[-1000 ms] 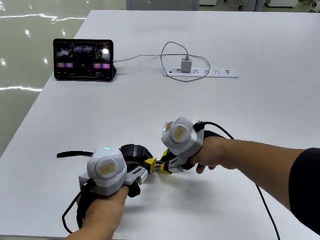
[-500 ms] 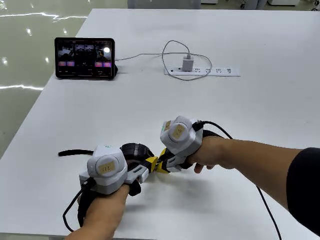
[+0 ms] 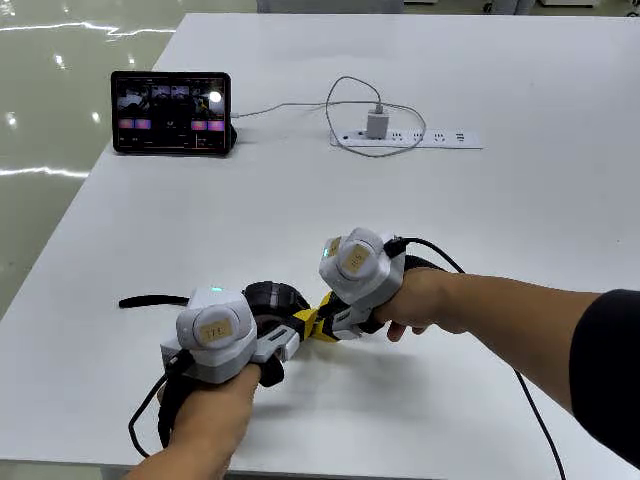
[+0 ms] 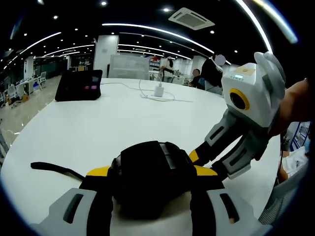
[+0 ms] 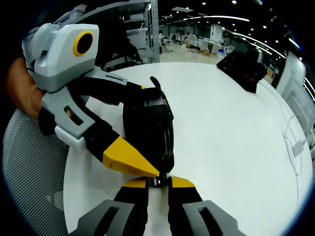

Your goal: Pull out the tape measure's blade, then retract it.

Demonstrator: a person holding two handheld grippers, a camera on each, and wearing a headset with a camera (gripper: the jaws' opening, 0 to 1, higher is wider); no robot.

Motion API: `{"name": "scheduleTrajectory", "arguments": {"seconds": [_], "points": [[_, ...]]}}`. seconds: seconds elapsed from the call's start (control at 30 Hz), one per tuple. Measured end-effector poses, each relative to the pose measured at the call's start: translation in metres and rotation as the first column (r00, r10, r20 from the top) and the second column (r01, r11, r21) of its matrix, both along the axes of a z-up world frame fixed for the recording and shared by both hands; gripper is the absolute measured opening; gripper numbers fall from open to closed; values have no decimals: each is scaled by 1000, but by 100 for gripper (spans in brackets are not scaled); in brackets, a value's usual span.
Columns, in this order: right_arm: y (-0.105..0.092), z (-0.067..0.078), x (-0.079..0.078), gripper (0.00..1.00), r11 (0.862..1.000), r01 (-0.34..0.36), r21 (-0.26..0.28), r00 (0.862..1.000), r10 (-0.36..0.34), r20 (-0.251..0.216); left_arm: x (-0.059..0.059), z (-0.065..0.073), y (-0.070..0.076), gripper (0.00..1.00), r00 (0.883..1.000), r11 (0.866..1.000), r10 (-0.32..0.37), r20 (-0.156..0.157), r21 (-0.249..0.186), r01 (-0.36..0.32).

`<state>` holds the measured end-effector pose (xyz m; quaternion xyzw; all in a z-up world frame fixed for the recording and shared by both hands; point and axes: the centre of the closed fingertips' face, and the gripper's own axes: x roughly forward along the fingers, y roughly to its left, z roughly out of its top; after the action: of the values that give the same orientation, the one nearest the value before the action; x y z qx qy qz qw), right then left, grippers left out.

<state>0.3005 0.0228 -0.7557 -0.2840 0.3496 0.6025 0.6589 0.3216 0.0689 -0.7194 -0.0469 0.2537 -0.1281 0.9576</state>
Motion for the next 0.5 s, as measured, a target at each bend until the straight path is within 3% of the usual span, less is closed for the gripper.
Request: {"name": "scheduleTrajectory", "arguments": {"seconds": [0.4,0.5], "points": [[0,0,0,12,1000,1,-1,999,-1,36,0,-1,-1,61,1000,1000,3,15,-21,-2],[0,0,0,13,1000,16,8,999,-16,37,0,-1,-1,62,999,1000,-7,35,-25,8]]}}
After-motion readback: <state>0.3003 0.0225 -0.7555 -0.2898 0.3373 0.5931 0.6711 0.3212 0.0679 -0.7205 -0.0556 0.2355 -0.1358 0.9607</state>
